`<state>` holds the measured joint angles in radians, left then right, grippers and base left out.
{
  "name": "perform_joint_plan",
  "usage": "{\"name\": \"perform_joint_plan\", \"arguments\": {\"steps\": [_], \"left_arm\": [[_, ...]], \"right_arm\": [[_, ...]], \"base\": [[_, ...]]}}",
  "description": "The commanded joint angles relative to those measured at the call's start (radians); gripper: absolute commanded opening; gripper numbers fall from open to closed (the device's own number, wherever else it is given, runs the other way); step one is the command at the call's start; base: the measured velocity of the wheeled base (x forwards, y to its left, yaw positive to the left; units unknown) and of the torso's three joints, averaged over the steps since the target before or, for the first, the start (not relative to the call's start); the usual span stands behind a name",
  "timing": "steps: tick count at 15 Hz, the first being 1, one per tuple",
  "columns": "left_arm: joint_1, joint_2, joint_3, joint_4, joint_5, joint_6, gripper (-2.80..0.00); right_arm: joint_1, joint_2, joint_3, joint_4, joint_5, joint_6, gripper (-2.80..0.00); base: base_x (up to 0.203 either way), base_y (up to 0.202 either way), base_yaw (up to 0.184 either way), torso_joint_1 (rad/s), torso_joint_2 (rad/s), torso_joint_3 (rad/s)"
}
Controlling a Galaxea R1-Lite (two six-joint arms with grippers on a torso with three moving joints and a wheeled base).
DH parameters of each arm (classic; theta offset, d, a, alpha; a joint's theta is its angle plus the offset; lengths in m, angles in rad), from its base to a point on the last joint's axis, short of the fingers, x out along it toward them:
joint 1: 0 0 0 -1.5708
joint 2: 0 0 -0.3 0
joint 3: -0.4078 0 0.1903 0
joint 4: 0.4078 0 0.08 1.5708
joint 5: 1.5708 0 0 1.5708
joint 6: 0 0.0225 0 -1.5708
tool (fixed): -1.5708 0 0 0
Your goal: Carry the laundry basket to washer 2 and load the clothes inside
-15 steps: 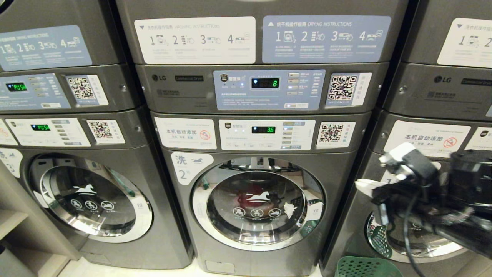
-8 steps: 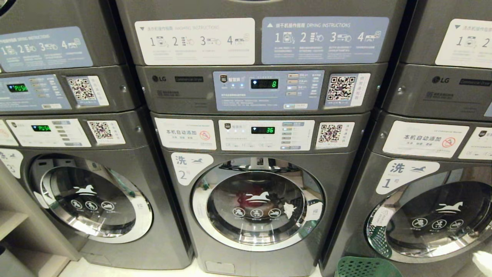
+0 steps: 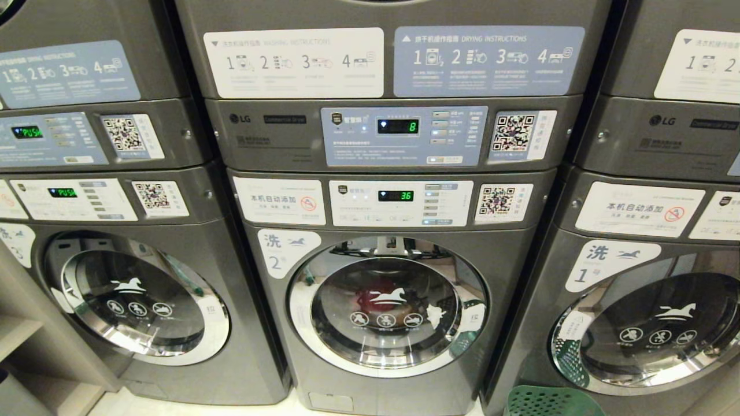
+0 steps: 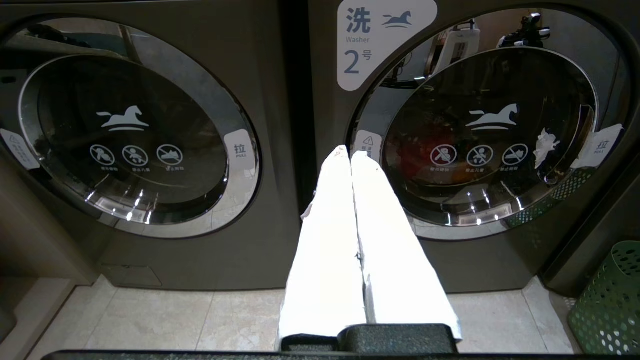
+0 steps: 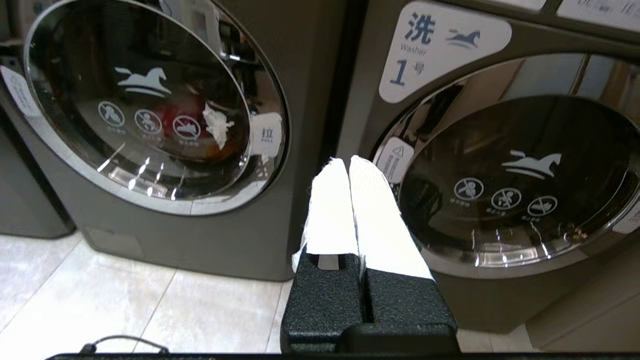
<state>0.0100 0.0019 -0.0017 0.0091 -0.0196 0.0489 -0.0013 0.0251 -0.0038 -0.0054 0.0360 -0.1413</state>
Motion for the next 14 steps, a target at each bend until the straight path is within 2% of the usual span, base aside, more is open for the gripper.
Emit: {"name": "perform_joint_plan", "arguments": {"steps": [1, 3, 7, 14], "left_arm": [[0.001, 0.000, 0.000, 0.000, 0.000, 0.001, -2.80], [0.001, 0.000, 0.000, 0.000, 0.000, 0.000, -2.80], [0.000, 0.000, 0.000, 0.000, 0.000, 0.000, -2.80], [0.001, 0.000, 0.002, -0.006, 0.000, 0.000, -2.80]], "right_arm": [[0.000, -0.025, 0.004, 0.002, 0.001, -0.001, -2.80], [0.000, -0.025, 0.004, 0.009, -0.009, 0.004, -2.80], [0.000, -0.025, 0.004, 0.009, -0.030, 0.085, -2.80], [0.000, -0.025, 0.004, 0.007, -0.036, 0.087, -2.80]], "base": [[0.000, 0.000, 0.000, 0.000, 0.00, 0.000], [0.000, 0.000, 0.000, 0.000, 0.00, 0.000], [0.000, 0.000, 0.000, 0.000, 0.00, 0.000], [0.000, 0.000, 0.000, 0.000, 0.00, 0.000]]}}
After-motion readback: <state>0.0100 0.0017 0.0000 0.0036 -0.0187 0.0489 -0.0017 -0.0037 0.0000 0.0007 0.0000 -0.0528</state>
